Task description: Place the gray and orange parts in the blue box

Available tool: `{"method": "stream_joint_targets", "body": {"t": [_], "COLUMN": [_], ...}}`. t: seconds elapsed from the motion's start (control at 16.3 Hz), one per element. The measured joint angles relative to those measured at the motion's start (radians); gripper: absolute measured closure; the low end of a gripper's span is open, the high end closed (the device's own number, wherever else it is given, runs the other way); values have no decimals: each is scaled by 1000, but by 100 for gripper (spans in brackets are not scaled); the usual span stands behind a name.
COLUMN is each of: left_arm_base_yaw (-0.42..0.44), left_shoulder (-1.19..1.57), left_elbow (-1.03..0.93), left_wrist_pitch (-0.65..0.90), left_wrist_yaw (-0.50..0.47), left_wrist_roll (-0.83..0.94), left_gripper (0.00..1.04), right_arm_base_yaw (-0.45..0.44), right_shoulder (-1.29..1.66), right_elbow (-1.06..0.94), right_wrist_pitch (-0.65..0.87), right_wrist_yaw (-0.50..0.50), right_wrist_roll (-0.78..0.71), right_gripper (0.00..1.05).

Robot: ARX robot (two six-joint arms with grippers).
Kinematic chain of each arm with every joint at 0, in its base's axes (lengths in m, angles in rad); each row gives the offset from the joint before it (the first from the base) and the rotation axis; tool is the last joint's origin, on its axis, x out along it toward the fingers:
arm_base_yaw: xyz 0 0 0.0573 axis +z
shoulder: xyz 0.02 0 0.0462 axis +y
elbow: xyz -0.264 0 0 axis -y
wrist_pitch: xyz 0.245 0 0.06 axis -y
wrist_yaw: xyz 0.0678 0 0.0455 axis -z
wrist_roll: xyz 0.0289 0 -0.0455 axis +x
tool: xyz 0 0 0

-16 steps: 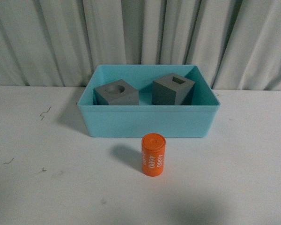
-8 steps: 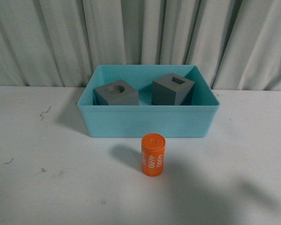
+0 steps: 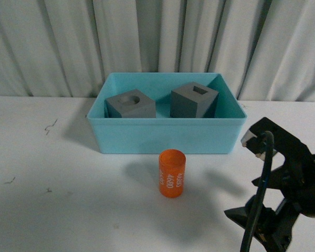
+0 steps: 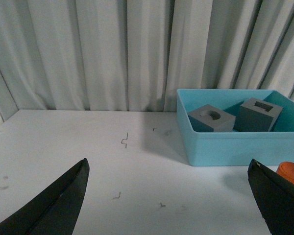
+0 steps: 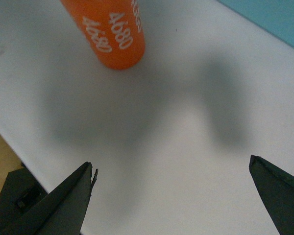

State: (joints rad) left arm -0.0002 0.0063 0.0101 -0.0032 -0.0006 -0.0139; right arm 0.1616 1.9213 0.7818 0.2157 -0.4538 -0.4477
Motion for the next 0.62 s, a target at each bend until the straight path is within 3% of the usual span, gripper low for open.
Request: {"method": "stream_joint_targets", "body": {"t": [0.62], "left_arm_base_yaw": [0], "left_shoulder": [0], "left_elbow": [0], "left_wrist_pitch": [0], "left_wrist_yaw": [0], "left_wrist_roll": [0], "left_gripper": [7], "right_arm_base_yaw": [144], "right_shoulder": [174], "right_elbow": [271], "right_wrist_pitch": [-36], "right_wrist_yaw": [-47], "right_wrist_roll": [32], "right_gripper": [6]}}
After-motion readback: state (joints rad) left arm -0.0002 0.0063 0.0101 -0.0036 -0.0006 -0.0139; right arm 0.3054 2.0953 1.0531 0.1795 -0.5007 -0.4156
